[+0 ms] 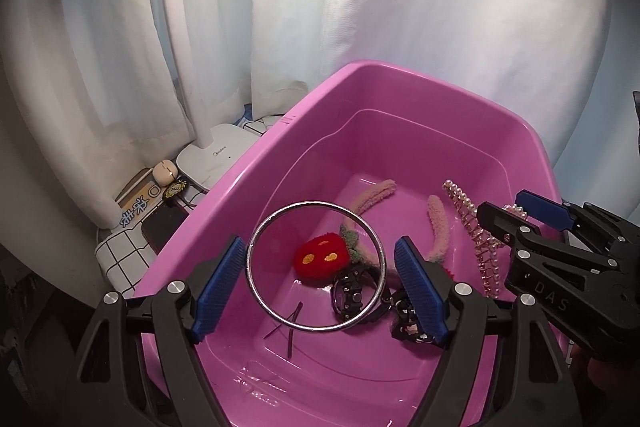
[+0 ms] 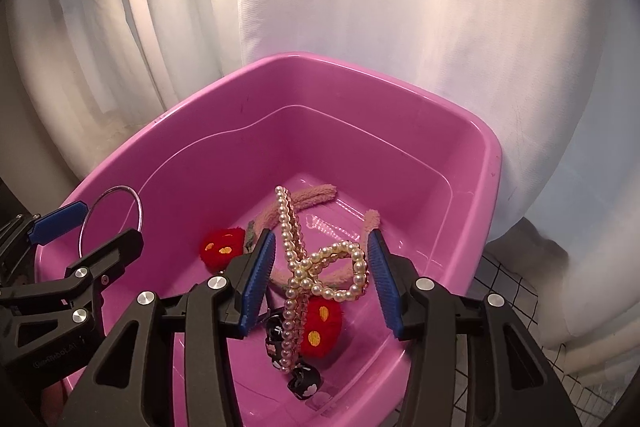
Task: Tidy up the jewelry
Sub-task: 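Open both grippers to drop the pearl claw and hoop into the tub, then move both tools back over the pom-pom keychain and silver bangle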
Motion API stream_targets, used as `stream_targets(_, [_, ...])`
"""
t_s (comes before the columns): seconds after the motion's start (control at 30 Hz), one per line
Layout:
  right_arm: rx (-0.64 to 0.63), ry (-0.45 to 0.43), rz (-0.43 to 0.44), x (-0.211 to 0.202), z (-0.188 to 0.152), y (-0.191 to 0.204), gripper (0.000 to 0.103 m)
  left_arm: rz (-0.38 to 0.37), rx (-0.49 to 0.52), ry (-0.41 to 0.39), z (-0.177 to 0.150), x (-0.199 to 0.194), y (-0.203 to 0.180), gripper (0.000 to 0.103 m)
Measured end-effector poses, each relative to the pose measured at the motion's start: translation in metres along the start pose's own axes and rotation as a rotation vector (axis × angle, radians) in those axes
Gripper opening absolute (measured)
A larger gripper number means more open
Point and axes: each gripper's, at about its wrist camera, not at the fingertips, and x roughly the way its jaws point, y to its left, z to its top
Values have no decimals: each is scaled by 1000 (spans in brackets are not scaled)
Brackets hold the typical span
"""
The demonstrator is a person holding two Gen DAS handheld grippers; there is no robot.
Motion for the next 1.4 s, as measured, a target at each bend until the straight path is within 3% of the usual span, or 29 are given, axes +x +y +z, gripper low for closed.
stream_targets(0.03, [3, -7, -7, -2, 1, 0, 59, 1, -4, -9, 0, -2, 1, 88])
stream_targets(0.1, [16, -21, -5, -5, 2, -2, 60, 16, -3, -33, 0, -7, 1, 93])
stream_targets(0.43, [46, -41, -1, -11, 2, -6, 60, 37, -17, -33, -2, -13, 6, 93])
stream_targets(0.8, [67, -85, 9, -45, -10, -13, 60, 6, -16, -69, -1, -35, -9, 93])
stream_targets(1.07, [142, -137, -25, -89, -37, -48, 60, -73, 19, -111, -1, -59, -46, 93])
stream_targets(1.4, [300, -151, -162, -150, -106, -131, 60, -237, 122, -137, -16, -92, -124, 93])
